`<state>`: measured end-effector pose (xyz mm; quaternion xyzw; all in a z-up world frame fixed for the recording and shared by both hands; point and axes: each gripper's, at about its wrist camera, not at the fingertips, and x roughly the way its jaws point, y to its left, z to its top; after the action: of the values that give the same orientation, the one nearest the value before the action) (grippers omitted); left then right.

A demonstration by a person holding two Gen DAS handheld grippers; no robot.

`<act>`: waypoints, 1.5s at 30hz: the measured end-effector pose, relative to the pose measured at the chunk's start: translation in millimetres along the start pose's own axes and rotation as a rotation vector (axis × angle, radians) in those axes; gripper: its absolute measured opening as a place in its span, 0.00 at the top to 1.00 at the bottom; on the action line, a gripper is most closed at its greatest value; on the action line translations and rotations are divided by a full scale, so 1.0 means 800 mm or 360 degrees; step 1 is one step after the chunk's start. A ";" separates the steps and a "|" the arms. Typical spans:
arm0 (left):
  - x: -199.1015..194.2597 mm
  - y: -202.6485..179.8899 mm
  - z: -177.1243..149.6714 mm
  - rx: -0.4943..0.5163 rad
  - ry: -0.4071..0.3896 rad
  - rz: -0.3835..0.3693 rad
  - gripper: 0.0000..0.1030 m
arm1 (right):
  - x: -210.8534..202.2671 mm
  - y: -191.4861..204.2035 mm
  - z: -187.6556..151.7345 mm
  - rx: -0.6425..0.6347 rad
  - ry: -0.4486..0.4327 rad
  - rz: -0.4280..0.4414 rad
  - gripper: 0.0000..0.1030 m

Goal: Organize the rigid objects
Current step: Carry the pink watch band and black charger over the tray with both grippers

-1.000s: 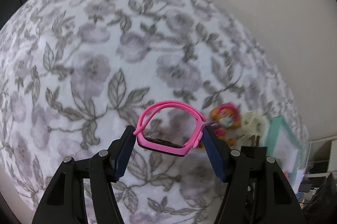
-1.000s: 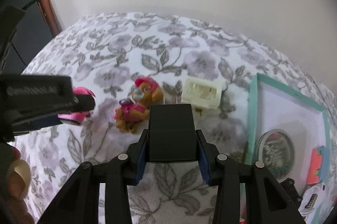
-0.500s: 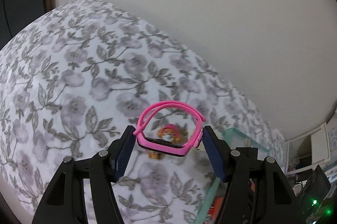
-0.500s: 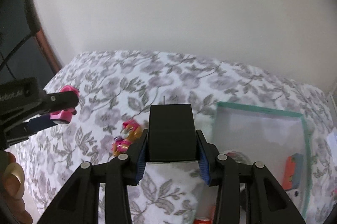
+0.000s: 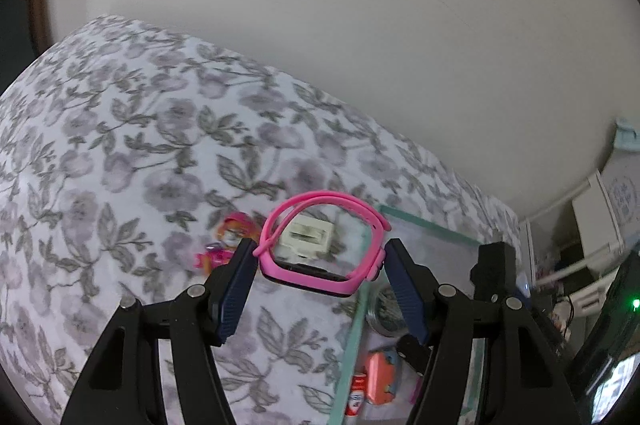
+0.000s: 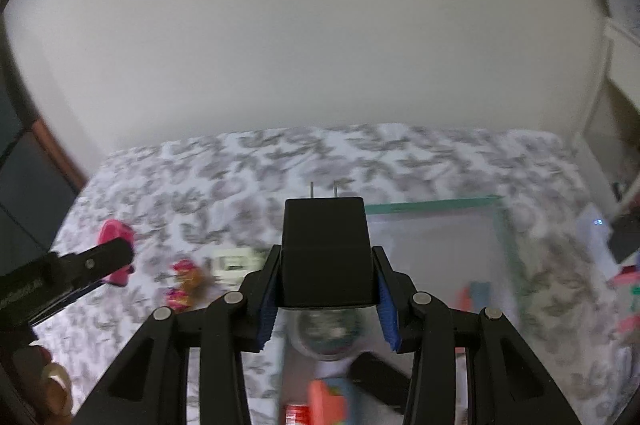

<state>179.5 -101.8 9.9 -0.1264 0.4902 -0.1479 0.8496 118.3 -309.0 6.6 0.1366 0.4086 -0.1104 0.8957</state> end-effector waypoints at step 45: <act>0.116 -0.146 -0.128 0.0815 0.0213 0.0009 0.35 | 0.065 -0.111 -0.044 0.0144 0.0389 -0.0173 0.57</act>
<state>119.1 -252.0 -71.7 0.1042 0.4923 -0.2729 0.8199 99.3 -385.4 -68.6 0.1671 0.5159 -0.1595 0.8249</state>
